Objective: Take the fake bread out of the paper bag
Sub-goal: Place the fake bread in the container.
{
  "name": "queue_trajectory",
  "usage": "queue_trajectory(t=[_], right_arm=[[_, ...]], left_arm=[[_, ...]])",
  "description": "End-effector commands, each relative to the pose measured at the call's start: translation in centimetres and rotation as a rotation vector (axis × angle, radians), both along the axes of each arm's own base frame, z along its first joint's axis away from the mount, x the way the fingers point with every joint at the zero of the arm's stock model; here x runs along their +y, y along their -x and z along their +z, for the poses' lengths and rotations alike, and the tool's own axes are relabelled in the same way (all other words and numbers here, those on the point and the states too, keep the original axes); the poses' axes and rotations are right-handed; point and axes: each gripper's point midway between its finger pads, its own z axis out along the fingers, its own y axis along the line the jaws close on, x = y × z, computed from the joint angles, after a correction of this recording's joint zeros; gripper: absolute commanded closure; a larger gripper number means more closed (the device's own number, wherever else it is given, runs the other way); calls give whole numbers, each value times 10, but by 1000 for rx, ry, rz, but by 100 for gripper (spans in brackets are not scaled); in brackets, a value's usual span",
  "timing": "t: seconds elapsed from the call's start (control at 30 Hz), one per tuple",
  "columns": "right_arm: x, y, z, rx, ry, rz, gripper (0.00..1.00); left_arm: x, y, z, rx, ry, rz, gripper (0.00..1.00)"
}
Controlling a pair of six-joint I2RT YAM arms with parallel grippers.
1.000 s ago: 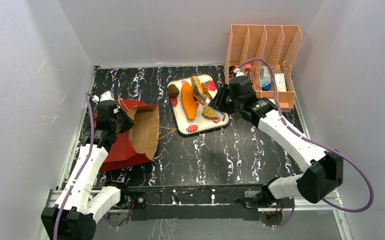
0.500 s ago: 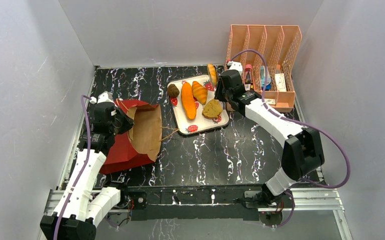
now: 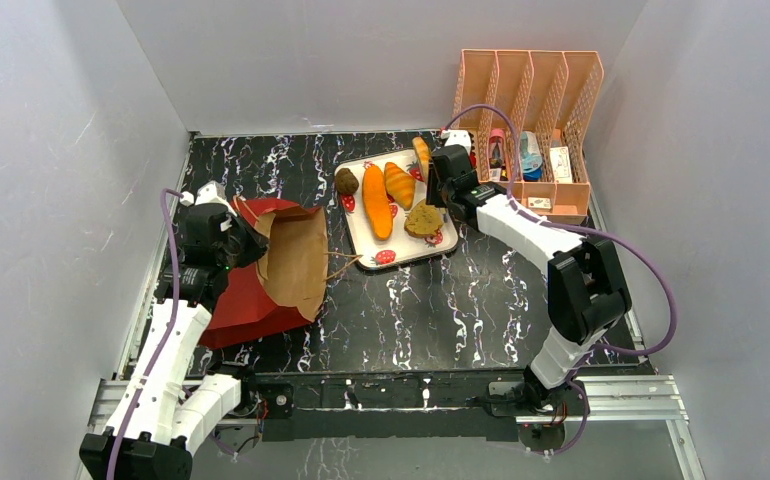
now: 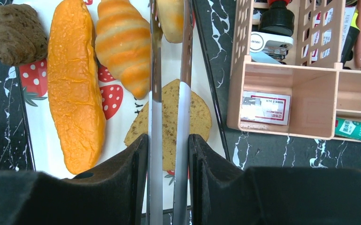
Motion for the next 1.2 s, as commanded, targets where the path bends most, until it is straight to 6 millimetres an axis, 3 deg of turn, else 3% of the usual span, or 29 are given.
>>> queue_trajectory(t=[0.0, 0.1, 0.3, 0.53, 0.8, 1.17], right_arm=[[4, -19, 28, -119, -39, 6, 100], [5, -16, 21, -99, -32, 18, 100], [3, -10, 9, -65, -26, 17, 89], [2, -2, -5, -24, -19, 18, 84], [3, 3, -6, -5, -37, 24, 71], [5, 13, -1, 13, -68, 35, 68]], left_arm=[[-6, -5, 18, -49, 25, -20, 100], [-7, -6, 18, -51, 31, -20, 100], [-6, -6, 19, -51, 30, -16, 100], [-6, -5, 21, -56, 36, -15, 100], [-5, -2, 23, -58, 36, -11, 100], [-5, 3, 27, -70, 44, -5, 100]])
